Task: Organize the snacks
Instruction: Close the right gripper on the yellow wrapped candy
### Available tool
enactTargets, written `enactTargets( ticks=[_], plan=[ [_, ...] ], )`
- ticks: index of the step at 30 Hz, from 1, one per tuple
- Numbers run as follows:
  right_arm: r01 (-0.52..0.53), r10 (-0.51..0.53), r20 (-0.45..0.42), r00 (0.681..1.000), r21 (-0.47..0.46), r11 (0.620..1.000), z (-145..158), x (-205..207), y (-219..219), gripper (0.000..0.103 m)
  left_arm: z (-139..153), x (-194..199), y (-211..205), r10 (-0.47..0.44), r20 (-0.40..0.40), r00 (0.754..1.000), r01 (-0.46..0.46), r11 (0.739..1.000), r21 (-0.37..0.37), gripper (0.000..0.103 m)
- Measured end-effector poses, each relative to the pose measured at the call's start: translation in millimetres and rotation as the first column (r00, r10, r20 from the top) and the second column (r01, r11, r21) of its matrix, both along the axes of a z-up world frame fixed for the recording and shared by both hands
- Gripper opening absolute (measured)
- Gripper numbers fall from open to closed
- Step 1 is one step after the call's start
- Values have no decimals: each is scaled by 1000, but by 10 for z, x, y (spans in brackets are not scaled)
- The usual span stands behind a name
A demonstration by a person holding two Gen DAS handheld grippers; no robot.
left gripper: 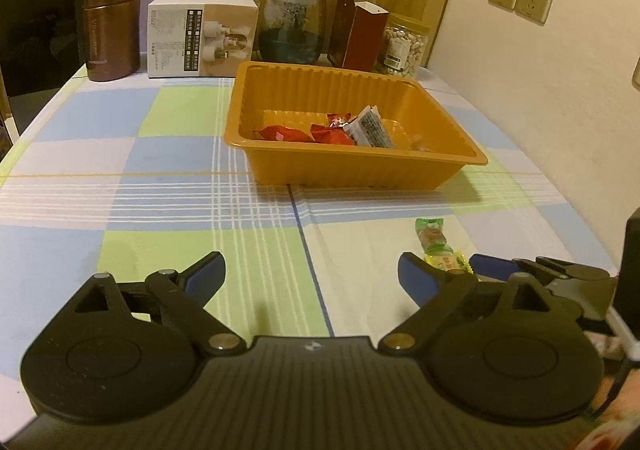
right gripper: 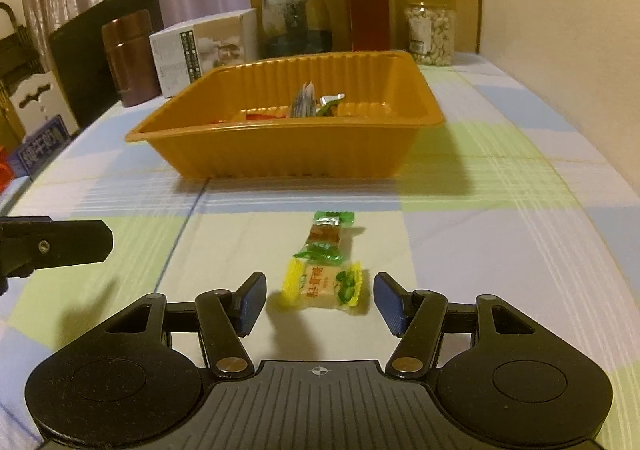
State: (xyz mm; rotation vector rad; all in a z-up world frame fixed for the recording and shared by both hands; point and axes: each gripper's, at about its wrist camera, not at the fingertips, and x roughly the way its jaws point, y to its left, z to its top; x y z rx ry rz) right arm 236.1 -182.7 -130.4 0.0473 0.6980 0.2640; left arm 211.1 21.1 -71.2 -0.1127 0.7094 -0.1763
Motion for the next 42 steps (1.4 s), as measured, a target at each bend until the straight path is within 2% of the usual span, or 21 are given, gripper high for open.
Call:
enactTargets(
  ticks=[7, 13, 15, 17, 26, 36, 42],
  plan=[
    [1, 2, 36, 999, -88, 996, -59, -21, 131, 57, -8, 54, -37, -6, -3, 1000, 6, 1000, -14, 92],
    [20, -16, 40, 999, -87, 996, -57, -24, 100, 42, -4, 45, -71, -16, -7, 1000, 16, 1000, -19, 92],
    [18, -14, 43, 999, -95, 995, -50, -36, 102, 31, -5, 44, -74, -15, -8, 1000, 15, 1000, -16, 92],
    [19, -15, 41, 999, -98, 995, -42, -47, 98, 27, -6, 41, -79, -15, -8, 1000, 15, 1000, -16, 92],
    [43, -41, 25, 999, -75, 996, 24, -101, -10, 25, -9, 66, -177, -35, -6, 999, 35, 999, -4, 92],
    [96, -93, 56, 994, -66, 993, 347, -54, -433, 25, -36, 199, -517, -101, 11, 995, 101, 995, 17, 92],
    [88, -82, 67, 994, -88, 992, 541, 17, -724, 25, -88, 310, -786, -132, 31, 991, 131, 991, 30, 91]
  ],
)
